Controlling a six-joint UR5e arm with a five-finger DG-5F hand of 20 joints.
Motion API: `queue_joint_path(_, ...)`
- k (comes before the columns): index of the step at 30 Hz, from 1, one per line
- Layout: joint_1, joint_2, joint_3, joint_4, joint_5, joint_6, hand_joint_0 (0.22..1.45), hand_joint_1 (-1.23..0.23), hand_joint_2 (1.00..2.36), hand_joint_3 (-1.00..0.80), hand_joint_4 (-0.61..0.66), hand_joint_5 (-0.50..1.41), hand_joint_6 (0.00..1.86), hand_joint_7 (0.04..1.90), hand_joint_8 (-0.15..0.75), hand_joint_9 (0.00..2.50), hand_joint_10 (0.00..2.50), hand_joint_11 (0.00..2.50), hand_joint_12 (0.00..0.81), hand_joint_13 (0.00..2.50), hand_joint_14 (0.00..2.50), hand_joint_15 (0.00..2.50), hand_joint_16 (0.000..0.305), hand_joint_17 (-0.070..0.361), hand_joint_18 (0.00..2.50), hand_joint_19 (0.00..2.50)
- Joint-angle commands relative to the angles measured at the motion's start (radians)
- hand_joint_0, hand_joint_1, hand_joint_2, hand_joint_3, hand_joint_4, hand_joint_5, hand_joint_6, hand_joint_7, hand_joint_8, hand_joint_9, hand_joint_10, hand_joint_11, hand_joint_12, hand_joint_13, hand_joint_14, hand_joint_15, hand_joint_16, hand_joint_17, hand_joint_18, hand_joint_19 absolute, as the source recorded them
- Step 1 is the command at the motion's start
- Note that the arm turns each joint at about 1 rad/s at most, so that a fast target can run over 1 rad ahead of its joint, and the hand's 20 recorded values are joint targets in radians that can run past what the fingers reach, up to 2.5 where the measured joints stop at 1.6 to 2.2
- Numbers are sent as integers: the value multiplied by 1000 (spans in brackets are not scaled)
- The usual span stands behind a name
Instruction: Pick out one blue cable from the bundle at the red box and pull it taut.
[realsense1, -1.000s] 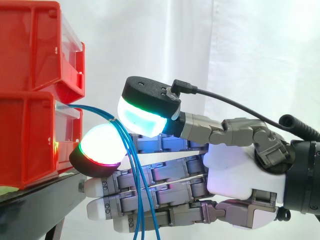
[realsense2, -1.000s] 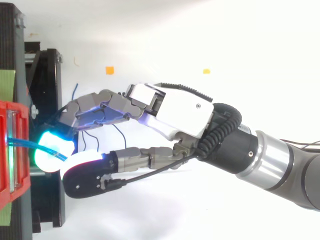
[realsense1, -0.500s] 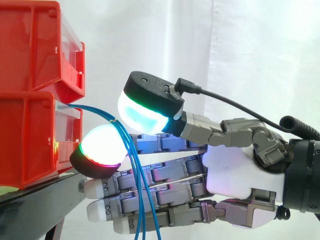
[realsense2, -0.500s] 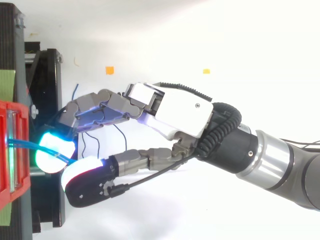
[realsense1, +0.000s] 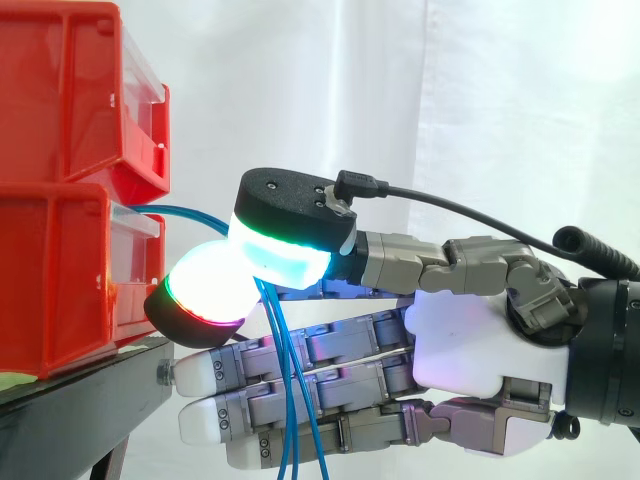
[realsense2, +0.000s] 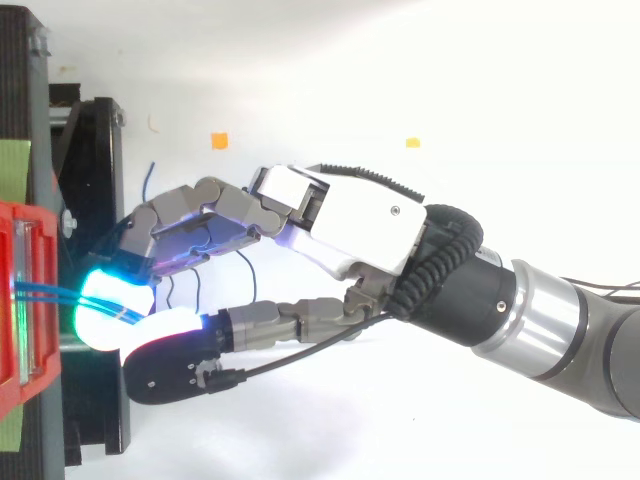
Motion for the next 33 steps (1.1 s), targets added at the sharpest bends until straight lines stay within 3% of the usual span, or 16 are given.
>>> queue_joint_path(1, 0, 0, 0, 0, 0, 2, 647, -763, 1021, -87, -63, -194, 948, 857, 282, 846, 11, 470, 262, 781, 6, 212, 24, 55, 531, 289)
queue_joint_path(10, -2, 3, 2, -34, -2, 13, 647, -755, 1019, -111, -27, -193, 949, 833, 288, 865, 11, 474, 262, 786, 6, 224, 24, 55, 529, 304)
queue_joint_path(19, -5, 66, 0, -242, -20, 53, 646, -745, 1018, -158, 20, -196, 942, 829, 283, 853, 13, 465, 260, 783, 7, 221, 24, 54, 520, 307)
queue_joint_path(33, 1, 115, 0, -313, -37, 60, 643, -740, 1018, -181, 42, -197, 938, 825, 285, 843, 11, 469, 260, 777, 7, 233, 23, 53, 505, 319)
